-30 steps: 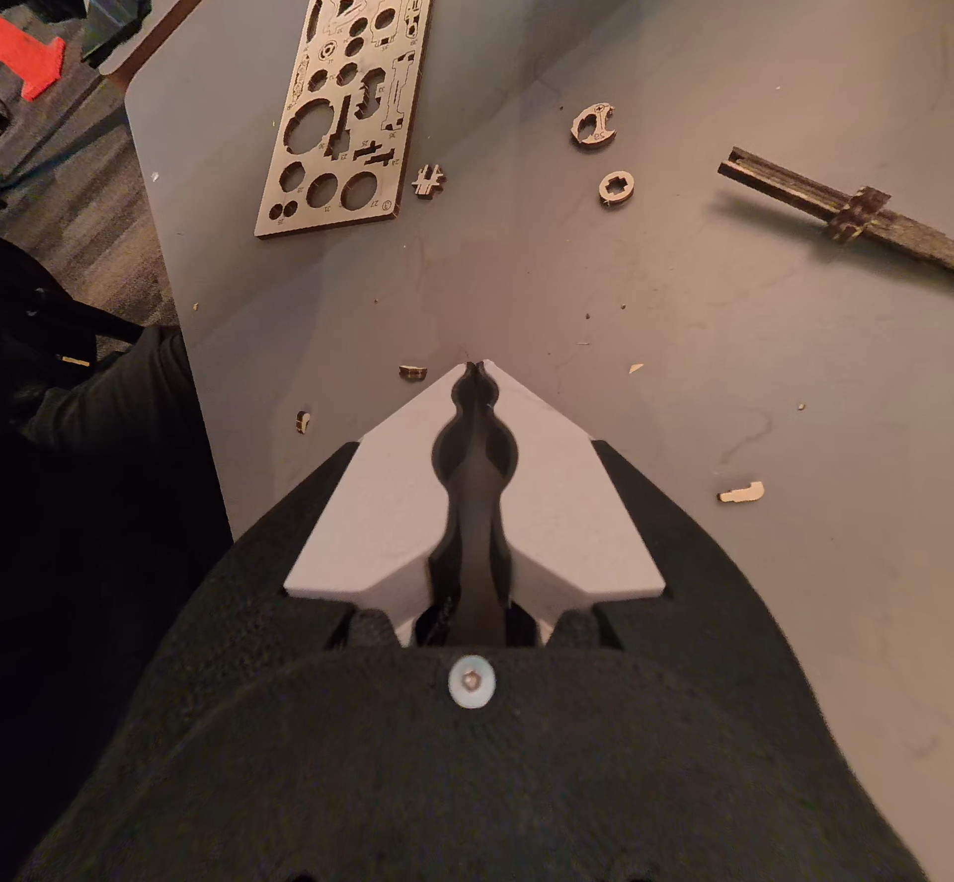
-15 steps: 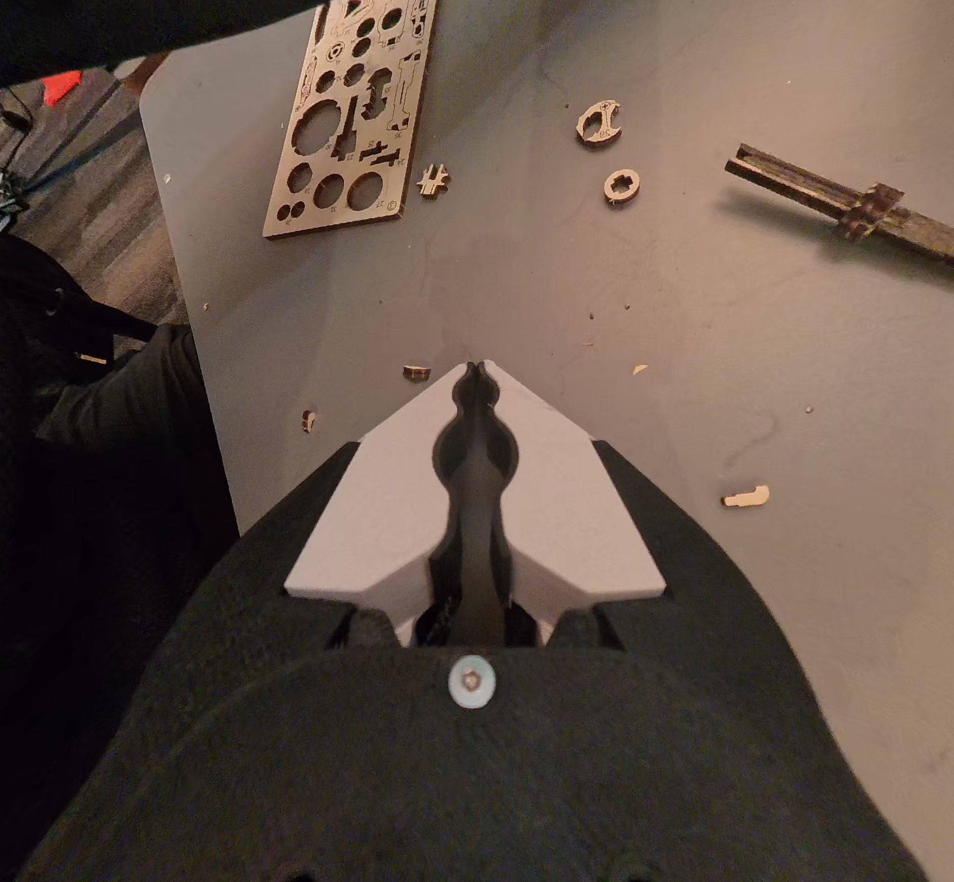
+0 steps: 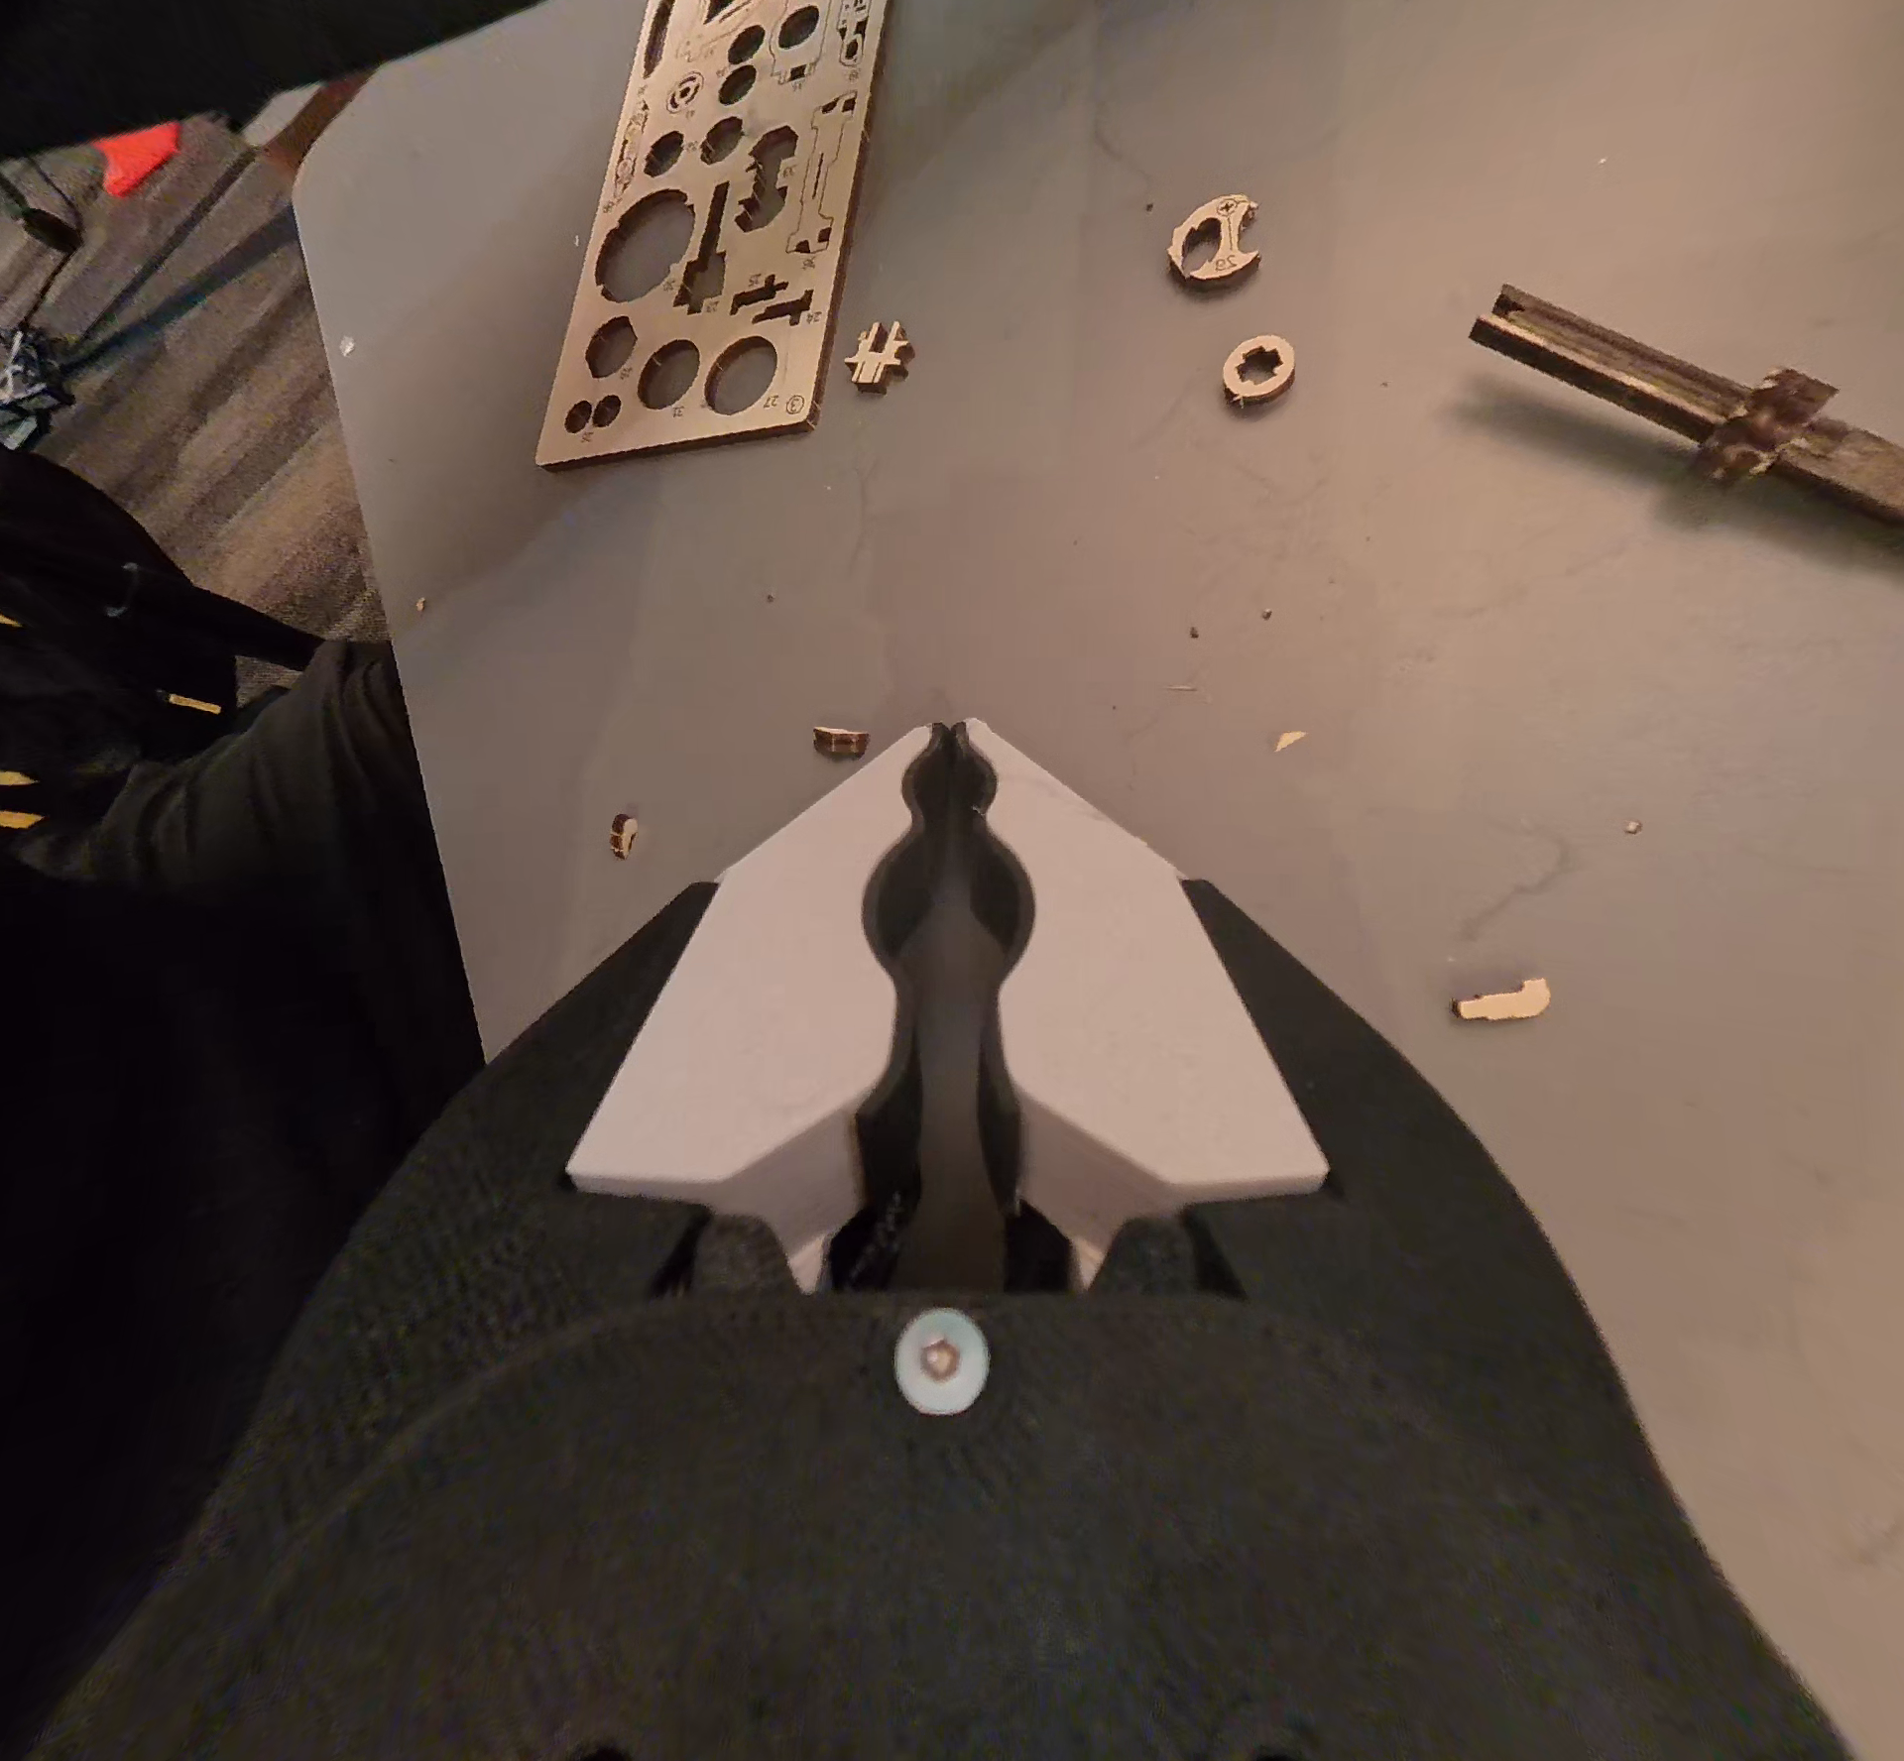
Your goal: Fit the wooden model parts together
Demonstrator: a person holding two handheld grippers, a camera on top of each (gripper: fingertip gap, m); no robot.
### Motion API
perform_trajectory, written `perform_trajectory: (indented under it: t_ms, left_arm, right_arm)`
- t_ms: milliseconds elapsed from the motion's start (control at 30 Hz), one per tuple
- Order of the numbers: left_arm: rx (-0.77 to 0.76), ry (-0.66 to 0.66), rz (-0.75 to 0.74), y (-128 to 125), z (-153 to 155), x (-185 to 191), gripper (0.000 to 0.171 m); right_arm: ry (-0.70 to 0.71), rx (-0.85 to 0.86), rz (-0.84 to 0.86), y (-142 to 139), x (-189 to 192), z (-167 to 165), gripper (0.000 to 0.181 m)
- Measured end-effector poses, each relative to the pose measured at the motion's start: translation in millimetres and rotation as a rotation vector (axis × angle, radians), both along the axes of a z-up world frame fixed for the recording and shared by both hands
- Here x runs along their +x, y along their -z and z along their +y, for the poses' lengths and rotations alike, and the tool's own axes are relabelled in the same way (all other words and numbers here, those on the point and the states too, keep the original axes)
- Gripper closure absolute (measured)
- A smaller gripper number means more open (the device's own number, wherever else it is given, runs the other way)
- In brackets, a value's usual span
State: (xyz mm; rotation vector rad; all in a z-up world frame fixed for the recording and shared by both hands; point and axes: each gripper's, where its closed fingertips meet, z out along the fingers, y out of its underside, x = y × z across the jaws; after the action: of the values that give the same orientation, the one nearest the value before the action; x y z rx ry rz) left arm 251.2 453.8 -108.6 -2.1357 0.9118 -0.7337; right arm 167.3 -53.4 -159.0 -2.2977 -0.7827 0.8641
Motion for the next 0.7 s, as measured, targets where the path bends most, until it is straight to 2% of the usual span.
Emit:
perform_trajectory:
  t_ms: [67,167,267,333,400,533,600,700]
  left_arm:
    - [0.041,-0.009,0.065,12,9,2,0.153]
    - [0.044,-0.028,0.127,31,21,1,0.148]
    - [0.030,-0.021,0.174,43,30,-1,0.121]
    - [0.011,0.015,0.154,44,30,5,0.113]
    - [0.009,0.047,0.176,49,31,8,0.114]
    - [0.053,0.067,0.209,52,36,9,0.141]
    - [0.071,0.096,0.231,53,35,9,0.149]
    - [0.083,0.105,0.236,54,34,8,0.149]
  right_arm:
    - [0.000,0.001,-0.001,0,0,0,0.181]
    - [-0.001,-0.001,0.000,0,0,0,0.181]
    - [-0.002,-0.004,0.004,0,0,0,0.181]
    - [-0.003,-0.010,0.009,0,0,0,0.181]
    - [-0.006,-0.014,0.013,0,-1,-1,0.181]
    - [-0.006,-0.015,0.014,0,-1,-1,0.181]
    - [-0.006,-0.014,0.013,0,-1,-1,0.181]
    - [-0.006,-0.015,0.014,0,-1,0,0.181]
